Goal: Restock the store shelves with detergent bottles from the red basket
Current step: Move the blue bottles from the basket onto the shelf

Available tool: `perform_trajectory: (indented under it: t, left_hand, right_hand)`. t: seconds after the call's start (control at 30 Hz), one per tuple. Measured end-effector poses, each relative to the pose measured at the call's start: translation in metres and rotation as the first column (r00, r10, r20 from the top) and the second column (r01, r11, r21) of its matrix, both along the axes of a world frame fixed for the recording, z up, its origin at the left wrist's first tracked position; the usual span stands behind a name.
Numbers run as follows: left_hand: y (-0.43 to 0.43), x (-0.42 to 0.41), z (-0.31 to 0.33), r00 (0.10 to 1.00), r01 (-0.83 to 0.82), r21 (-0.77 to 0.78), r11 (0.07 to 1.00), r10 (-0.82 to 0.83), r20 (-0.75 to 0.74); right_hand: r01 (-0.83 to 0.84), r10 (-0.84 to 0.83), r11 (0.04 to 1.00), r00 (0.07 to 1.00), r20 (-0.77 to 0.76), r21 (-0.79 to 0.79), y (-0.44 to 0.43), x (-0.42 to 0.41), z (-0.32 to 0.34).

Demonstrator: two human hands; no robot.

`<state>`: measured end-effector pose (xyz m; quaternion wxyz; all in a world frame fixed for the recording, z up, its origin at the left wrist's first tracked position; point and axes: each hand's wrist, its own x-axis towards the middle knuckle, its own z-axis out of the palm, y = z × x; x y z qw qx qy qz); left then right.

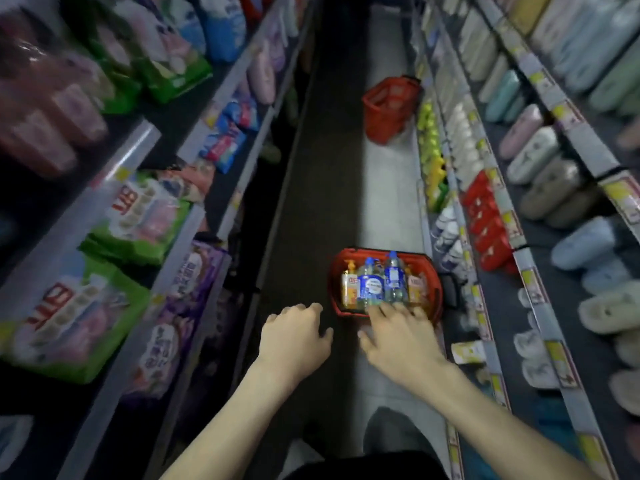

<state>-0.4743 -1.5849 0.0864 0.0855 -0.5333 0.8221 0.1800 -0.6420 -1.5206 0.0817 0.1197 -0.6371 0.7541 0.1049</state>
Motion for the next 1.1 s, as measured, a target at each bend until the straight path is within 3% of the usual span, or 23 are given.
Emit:
perform_trajectory:
  t: [0.27, 0.67, 0.8, 1.1]
  left_hand:
    - [-0.047, -0.073, -0.06, 0.988, 0.118, 0.137, 0.984, -0.13, 0.081]
    - [-0.137, -0.206, -0.119, 0.993, 0.007, 0.316, 0.949, -0.043, 0.106]
    - [-0.154, -0.224, -0.141, 0.991, -0.061, 0.413, 0.909, 0.008, 0.13]
    - [-0.229, -0.223, -0.204, 0.973, -0.032, 0.469, 0.883, -0.081, 0.218]
  right_hand:
    - [0.128, -0.141, 0.984, 0.985, 0.097, 0.124, -0.015, -0.066, -0.062]
    - [0.125, -0.174, 0.959, 0.968, 0.179, 0.255, -0.11, -0.171, -0.144]
    - [0.136, -0.203, 0.945, 0.957, 0.207, 0.296, -0.127, -0.186, -0.169]
    - [0.173, -0.256, 0.907, 0.95, 0.178, 0.383, -0.183, -0.199, -0.226]
